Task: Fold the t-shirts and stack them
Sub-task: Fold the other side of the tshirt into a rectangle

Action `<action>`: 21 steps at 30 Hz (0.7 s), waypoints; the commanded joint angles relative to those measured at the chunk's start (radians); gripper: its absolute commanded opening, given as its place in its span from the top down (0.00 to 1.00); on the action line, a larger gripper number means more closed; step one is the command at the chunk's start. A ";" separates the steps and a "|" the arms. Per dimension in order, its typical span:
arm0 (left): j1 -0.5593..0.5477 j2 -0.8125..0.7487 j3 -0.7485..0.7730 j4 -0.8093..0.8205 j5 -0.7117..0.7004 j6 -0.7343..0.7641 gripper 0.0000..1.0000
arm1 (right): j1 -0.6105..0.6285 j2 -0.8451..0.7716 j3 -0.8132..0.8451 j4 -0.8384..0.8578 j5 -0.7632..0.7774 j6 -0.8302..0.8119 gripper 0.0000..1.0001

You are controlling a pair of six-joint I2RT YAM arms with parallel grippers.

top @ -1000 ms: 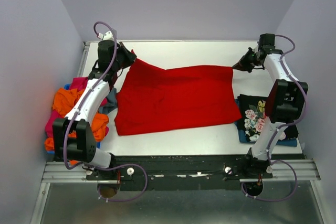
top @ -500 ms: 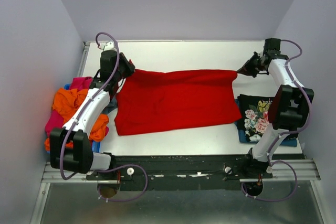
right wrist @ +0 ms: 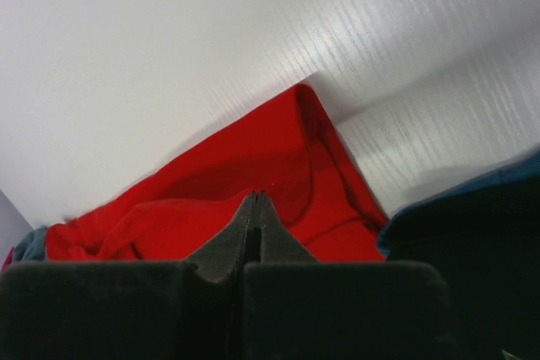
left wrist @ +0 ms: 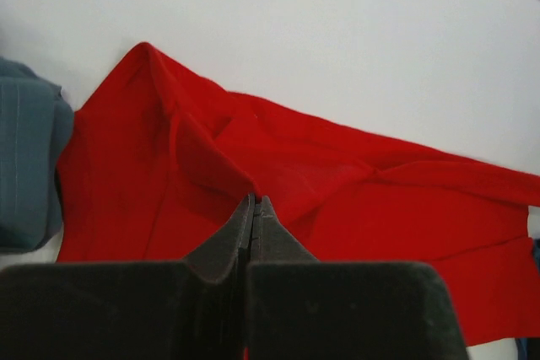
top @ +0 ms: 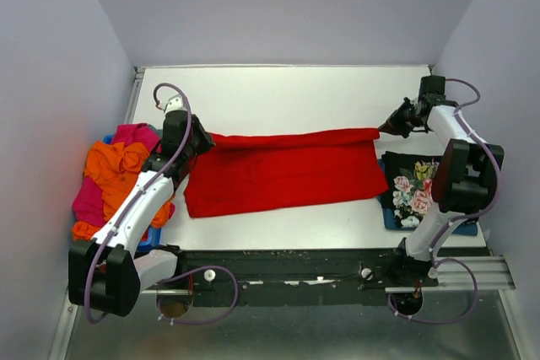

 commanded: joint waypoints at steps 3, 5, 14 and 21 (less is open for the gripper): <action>-0.022 -0.120 -0.093 -0.066 -0.057 -0.039 1.00 | -0.009 -0.040 -0.076 0.045 0.064 0.010 0.99; -0.034 -0.143 -0.111 -0.087 -0.058 -0.050 1.00 | -0.009 -0.040 -0.096 0.052 0.074 0.010 0.99; -0.100 -0.192 -0.246 -0.135 -0.076 -0.117 1.00 | -0.009 -0.014 -0.152 0.073 0.126 0.028 0.99; -0.114 -0.281 -0.376 -0.149 -0.078 -0.194 1.00 | -0.011 -0.040 -0.211 0.104 0.183 0.065 0.99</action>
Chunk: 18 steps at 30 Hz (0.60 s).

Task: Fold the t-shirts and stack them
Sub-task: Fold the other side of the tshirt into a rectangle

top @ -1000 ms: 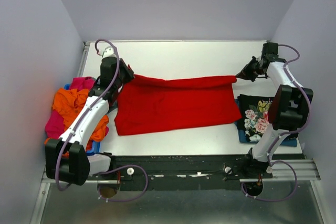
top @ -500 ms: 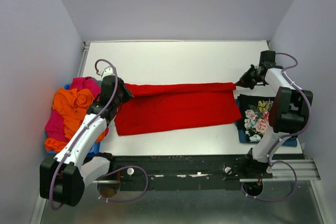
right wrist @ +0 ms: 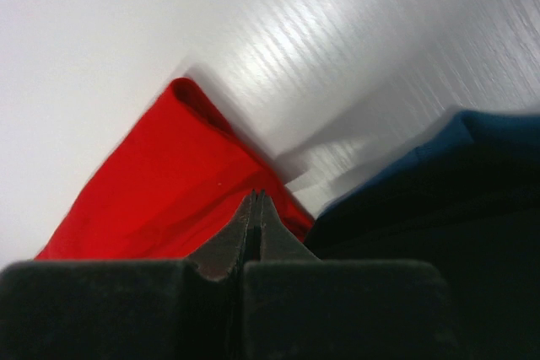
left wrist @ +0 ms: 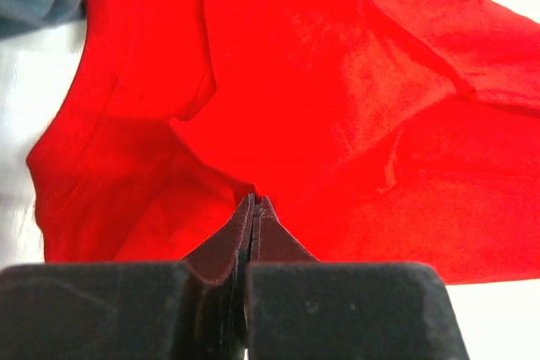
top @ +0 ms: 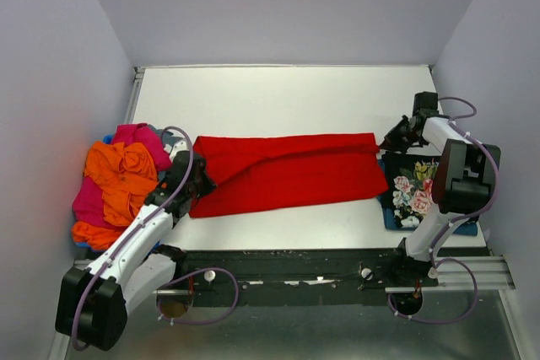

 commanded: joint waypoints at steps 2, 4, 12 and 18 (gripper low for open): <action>-0.011 -0.091 -0.088 -0.026 -0.020 -0.086 1.00 | -0.011 -0.056 -0.081 0.052 0.098 0.050 0.97; -0.017 -0.104 -0.107 -0.024 -0.008 -0.097 1.00 | -0.011 -0.078 -0.114 0.083 0.106 0.056 0.95; -0.071 -0.110 -0.141 0.008 0.009 -0.124 1.00 | 0.001 -0.159 -0.140 0.129 0.088 0.021 0.62; -0.089 -0.137 -0.144 0.000 -0.011 -0.140 1.00 | 0.083 -0.254 -0.122 0.116 0.129 -0.016 0.55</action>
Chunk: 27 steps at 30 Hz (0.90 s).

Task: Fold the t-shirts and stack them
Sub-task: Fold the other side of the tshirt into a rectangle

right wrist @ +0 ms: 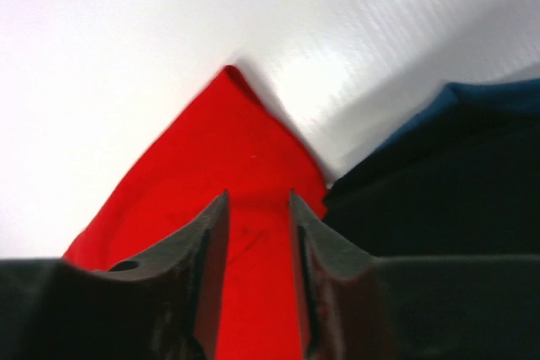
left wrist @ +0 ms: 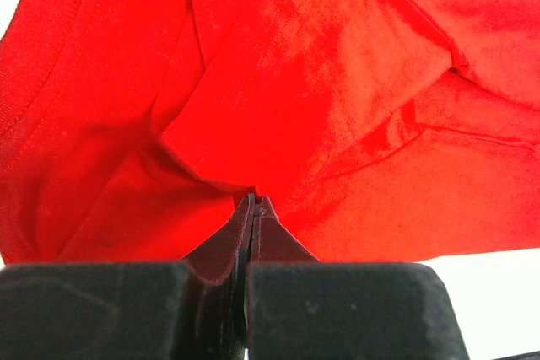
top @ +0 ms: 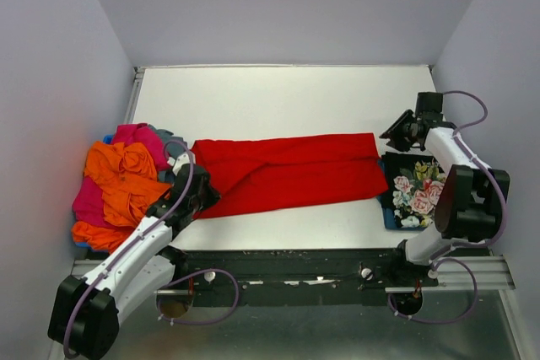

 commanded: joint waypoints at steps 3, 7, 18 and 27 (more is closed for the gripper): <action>-0.017 -0.030 0.007 -0.018 -0.001 -0.016 0.99 | 0.108 -0.050 0.030 0.028 0.045 -0.052 0.55; -0.017 -0.051 0.035 -0.110 0.005 -0.050 0.70 | 0.160 0.002 0.025 0.067 0.025 -0.034 0.62; -0.012 -0.156 0.179 -0.184 -0.205 -0.041 0.40 | 0.208 0.194 0.199 -0.051 0.175 0.026 0.99; 0.037 0.269 0.248 0.117 -0.279 -0.047 0.96 | 0.208 0.283 0.288 -0.168 0.271 0.109 0.99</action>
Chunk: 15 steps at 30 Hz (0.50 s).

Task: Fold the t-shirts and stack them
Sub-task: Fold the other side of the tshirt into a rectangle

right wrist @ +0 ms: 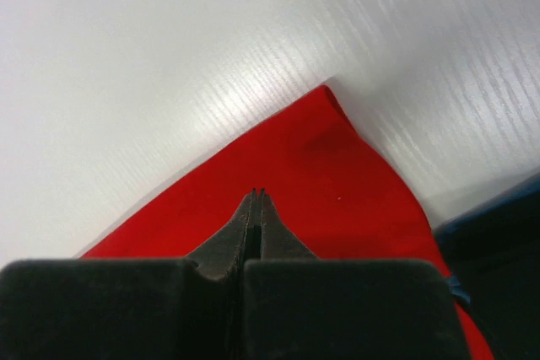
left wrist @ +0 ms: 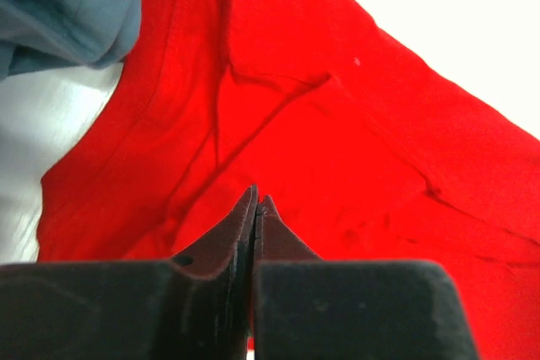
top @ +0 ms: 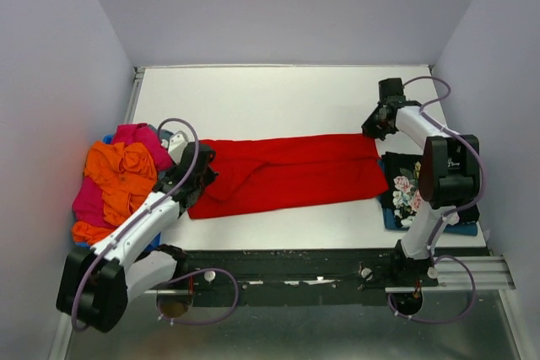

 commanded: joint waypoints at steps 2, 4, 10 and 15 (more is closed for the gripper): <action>0.067 0.263 0.108 0.180 -0.041 0.013 1.00 | -0.004 0.062 0.048 -0.091 0.078 0.052 0.99; 0.105 0.349 0.157 0.194 -0.024 0.024 1.00 | -0.004 0.076 0.054 -0.093 0.082 0.056 0.99; 0.164 0.521 0.251 0.255 -0.009 0.045 1.00 | -0.004 0.108 0.080 -0.093 0.067 0.062 0.99; 0.181 0.678 0.372 0.179 -0.004 0.033 1.00 | -0.004 0.127 0.112 -0.134 0.107 0.088 0.99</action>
